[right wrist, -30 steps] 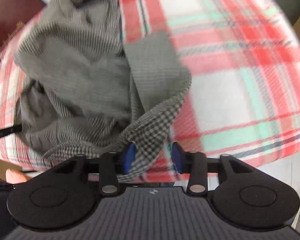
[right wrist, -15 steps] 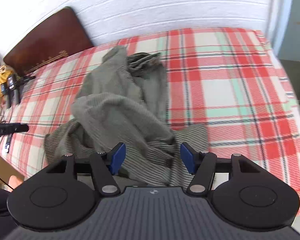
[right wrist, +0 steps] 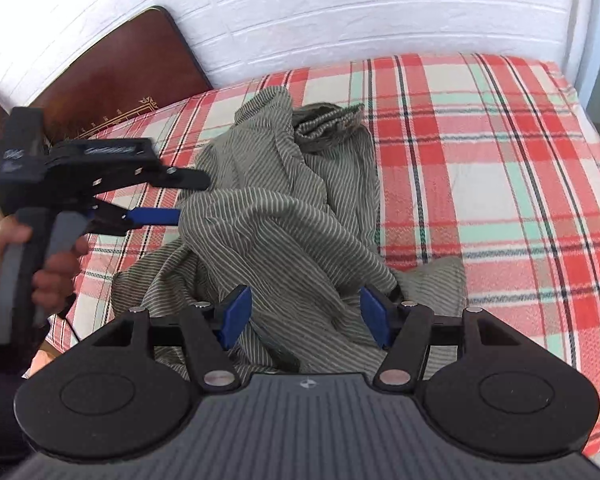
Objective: Fold clothes
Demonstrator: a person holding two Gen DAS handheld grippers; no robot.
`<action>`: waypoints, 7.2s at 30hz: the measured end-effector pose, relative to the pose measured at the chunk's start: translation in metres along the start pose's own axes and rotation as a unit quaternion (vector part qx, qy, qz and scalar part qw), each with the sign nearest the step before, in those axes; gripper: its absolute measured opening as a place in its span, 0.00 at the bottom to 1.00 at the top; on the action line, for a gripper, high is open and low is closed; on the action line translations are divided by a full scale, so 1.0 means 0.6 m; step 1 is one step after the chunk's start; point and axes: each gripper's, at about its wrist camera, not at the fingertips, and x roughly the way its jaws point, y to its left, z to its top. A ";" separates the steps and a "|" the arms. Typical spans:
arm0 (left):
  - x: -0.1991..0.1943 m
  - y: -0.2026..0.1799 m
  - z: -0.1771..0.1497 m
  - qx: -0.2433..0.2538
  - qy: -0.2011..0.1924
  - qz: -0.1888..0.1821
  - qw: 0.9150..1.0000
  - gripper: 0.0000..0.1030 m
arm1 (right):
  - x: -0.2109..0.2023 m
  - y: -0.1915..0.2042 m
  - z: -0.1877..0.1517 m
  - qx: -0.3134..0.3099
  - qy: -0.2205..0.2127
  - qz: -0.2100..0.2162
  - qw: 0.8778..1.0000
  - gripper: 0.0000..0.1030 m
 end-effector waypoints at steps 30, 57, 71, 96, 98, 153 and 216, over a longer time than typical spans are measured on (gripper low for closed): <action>-0.105 0.216 -0.017 -0.067 -0.039 0.160 0.984 0.00 | 0.082 0.030 0.104 -0.034 -0.010 -0.001 0.999 0.63; -0.022 0.025 0.101 0.080 -0.038 0.104 0.991 0.58 | 0.266 0.079 0.213 -0.187 0.018 -0.066 0.980 0.75; -0.028 0.072 0.084 0.020 -0.041 0.148 0.988 0.00 | 0.245 0.041 0.229 -0.103 0.016 -0.004 0.995 0.03; -0.093 0.071 -0.038 0.030 -0.031 0.141 0.989 0.04 | 0.058 -0.255 -0.001 0.153 0.036 -0.146 0.977 0.13; -0.100 0.075 -0.038 0.026 -0.033 0.134 0.990 0.13 | 0.054 -0.237 0.000 0.124 0.038 -0.197 0.972 0.51; -0.102 0.162 0.051 0.084 -0.084 0.093 0.989 0.64 | -0.090 0.148 0.127 -0.105 -0.069 0.077 0.989 0.05; -0.237 -0.092 0.168 0.307 -0.215 0.007 0.927 0.00 | -0.203 -0.002 0.176 -0.034 -0.209 0.004 0.977 0.05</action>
